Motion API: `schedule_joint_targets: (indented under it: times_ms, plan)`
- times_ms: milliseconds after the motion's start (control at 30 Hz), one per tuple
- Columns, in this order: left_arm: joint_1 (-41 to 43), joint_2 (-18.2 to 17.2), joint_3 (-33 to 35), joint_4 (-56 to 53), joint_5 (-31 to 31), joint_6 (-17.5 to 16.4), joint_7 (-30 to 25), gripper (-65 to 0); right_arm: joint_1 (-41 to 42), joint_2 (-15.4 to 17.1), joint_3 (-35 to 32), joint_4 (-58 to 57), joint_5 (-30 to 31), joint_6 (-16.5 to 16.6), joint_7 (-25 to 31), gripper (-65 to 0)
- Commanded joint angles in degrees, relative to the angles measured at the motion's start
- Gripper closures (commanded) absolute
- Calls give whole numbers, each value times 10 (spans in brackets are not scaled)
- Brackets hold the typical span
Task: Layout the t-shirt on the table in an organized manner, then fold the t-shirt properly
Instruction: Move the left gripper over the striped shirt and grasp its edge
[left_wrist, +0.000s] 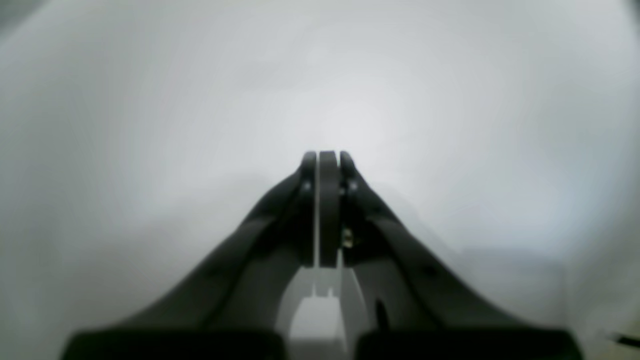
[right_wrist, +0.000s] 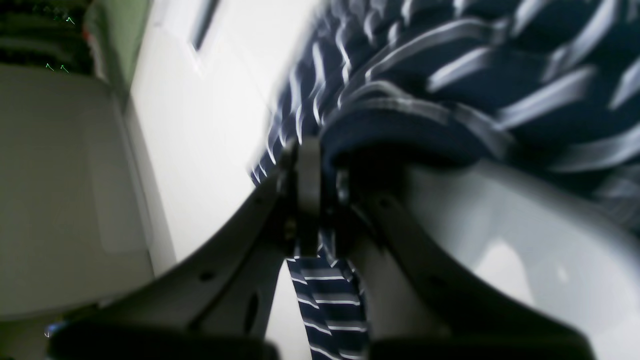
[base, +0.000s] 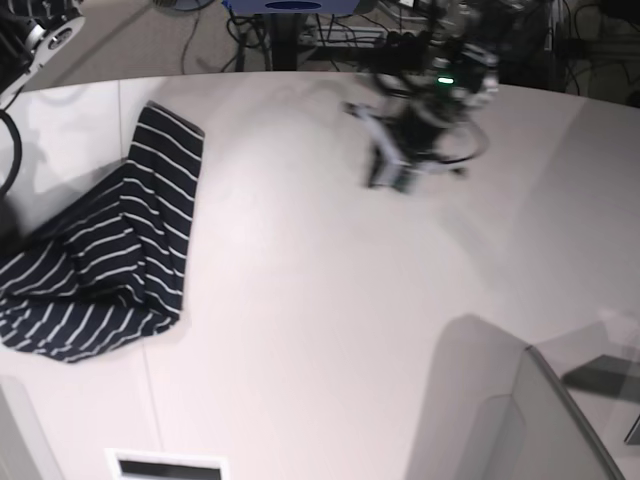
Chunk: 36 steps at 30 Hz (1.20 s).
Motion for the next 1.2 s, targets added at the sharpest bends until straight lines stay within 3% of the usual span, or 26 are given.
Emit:
schedule_joint_targets:
  times_ms: [0,167,333,400,500,600,767,900,967,1167]
  plan:
    - [-17,5,36,11,-3,-3,-15,0,10,12,1,28,13,4,7,-2]
    - [-104,61,196,-16,-3,-3,-15,0,7,24,0,43,11,4,6,-2]
    - [-172,156,269,-125,-3,-3,-17,0,-10,26,-1,43,11,4,10,-2]
    - [-194,196,289,-190,-3,-3,-45,0,-13,26,0,43,11,4,10,-2]
    - [-219,233,331,-286,-3,-3,-136,0,-19,26,0,35,11,4,10,-2]
    - [-247,233,384,-345,-23,-3,-185,0,-22,26,-2,12,11,4,11,-2]
    - [-310,233,472,-449,-202,-3,-248,0,-25,25,-2,-13,11,4,11,-2]
    - [-353,233,581,-520,-295,-3,-295,0,-26,23,-2,-13,15,4,9,-2]
    - [-363,233,610,-540,-311,-3,-289,0,-27,14,-3,-11,14,4,6,-2]
    - [-359,230,590,-576,-315,17,-290,0,-47,-1,-4,-18,7,4,22,-2]
